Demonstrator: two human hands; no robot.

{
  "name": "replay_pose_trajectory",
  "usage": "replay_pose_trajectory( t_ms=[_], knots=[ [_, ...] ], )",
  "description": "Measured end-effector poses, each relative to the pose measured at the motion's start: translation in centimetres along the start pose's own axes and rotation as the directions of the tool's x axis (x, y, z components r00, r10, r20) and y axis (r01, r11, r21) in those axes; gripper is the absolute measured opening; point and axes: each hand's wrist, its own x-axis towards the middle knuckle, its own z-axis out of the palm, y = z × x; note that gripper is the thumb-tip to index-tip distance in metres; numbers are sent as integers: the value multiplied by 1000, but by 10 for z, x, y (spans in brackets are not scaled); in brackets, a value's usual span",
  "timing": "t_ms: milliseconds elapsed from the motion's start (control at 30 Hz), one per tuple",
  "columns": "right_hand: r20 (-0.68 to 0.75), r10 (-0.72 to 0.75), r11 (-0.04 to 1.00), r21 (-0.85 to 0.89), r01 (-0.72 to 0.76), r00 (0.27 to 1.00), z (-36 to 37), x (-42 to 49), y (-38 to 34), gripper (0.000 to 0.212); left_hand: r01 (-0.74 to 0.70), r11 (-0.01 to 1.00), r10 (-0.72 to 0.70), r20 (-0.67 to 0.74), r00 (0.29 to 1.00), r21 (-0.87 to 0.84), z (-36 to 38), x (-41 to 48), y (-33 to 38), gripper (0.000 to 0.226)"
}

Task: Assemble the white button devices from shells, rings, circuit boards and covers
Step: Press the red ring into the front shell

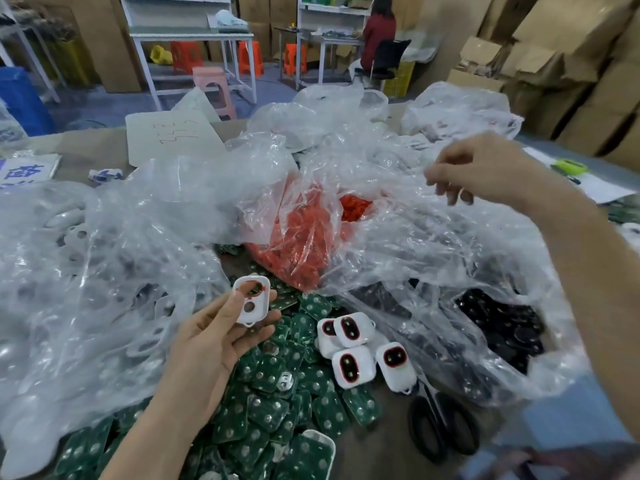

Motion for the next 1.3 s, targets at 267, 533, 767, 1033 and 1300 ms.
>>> replay_pose_trajectory(
  t_ms=[267, 533, 767, 1033, 1300],
  knots=[
    [239, 345, 796, -587, -148, 908, 50, -146, 69, 6, -29, 999, 30, 68, 997, -15, 1, 0, -1, 34],
    [-93, 229, 931, -268, -246, 969, 43, -149, 69, 35, 33, 997, -26, 109, 994, -64, 6, -6, 7, 39],
    [-46, -35, 893, 447, 52, 998, 80, -130, -54, 30, 96, 989, -91, 47, 995, -110, 12, -11, 13, 42],
    [49, -102, 766, 641, 47, 994, 182, -83, -116, 15, 56, 976, -54, 12, 998, -209, 1, -6, 17, 35],
    [37, -51, 679, 734, 7, 998, 202, -89, -98, 29, -221, 869, 286, -84, 955, 444, 6, -8, 8, 44]
  ],
)
